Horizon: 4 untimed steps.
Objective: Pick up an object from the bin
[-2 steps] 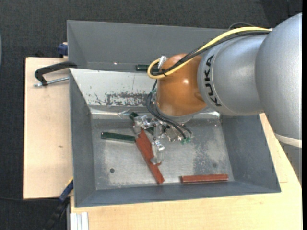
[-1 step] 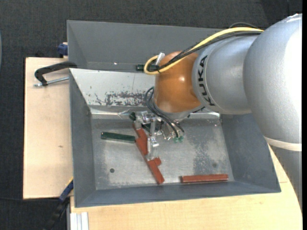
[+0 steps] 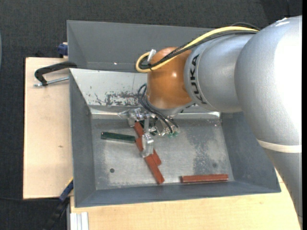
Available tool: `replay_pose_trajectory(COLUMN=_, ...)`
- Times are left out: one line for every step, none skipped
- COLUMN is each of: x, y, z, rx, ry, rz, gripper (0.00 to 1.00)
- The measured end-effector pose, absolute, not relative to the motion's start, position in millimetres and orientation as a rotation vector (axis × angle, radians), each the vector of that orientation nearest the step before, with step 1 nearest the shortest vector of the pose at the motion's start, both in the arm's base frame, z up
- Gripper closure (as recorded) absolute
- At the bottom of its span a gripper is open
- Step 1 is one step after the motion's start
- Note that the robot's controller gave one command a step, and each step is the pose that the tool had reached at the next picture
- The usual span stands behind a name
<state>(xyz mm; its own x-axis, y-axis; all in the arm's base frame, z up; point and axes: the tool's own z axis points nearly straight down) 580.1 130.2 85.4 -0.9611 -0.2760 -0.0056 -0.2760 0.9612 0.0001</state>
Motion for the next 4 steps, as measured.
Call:
replay_pose_trajectory(x=585.1, y=162.3, z=87.1, rx=-0.790, ry=3.034, rz=0.002, gripper=0.00)
replay_pose_trajectory(x=586.9, y=185.1, z=71.9, rx=-1.193, ry=2.899, rz=0.002, gripper=1.00)
replay_pose_trajectory(x=586.9, y=185.0, z=71.9, rx=-1.192, ry=2.900, rz=0.002, gripper=1.00)
replay_pose_trajectory(x=575.1, y=163.7, z=274.2, rx=-1.196, ry=2.888, rz=-0.001, gripper=1.00)
